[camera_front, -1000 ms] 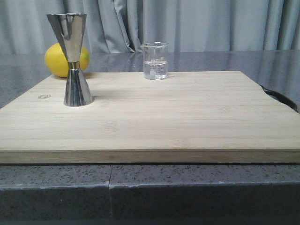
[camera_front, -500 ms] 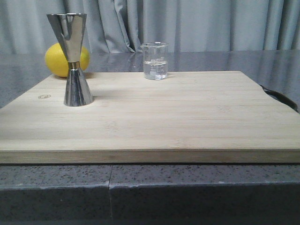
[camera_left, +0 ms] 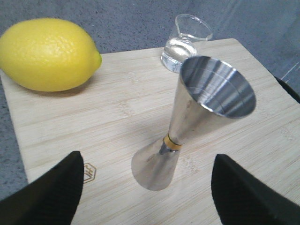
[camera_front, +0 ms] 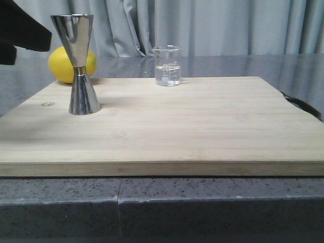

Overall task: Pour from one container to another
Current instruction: 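Reach the left gripper to the steel jigger and grasp its waist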

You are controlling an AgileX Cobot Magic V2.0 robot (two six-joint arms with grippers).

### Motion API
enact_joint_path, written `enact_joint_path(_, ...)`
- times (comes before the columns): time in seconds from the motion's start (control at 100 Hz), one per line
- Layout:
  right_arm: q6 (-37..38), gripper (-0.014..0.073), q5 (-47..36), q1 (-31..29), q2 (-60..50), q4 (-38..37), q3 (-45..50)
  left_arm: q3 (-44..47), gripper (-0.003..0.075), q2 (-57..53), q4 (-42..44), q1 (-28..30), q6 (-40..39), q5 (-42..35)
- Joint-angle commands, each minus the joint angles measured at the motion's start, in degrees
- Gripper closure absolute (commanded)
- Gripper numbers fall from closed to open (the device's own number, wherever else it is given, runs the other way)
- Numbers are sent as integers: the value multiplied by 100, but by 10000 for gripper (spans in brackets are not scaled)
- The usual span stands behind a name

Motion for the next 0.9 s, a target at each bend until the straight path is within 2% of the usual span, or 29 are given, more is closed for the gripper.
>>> enact_joint_path(0.0,-78,260,-705,110,68,-1,-210,-202,194,86,-637,-117,315,119)
enact_joint_path(0.15,-78,260,-1012,294,304,-1,-210,-202,194,405,-1261,-305,1658,147)
enact_joint_path(0.41,-78,260,-1012,353,706,-1,-210,-202,194,955,-2420,-383,3246,724)
enact_joint_path(0.67,-78,260,-1229,353,826,-1,-210,-202,199,1543,-2581,-383,3964,1309)
enact_joint_path(0.89,-78,260,-1338,353,826,-1,-210,-202,302,1822,-2581,-383,4636,1779)
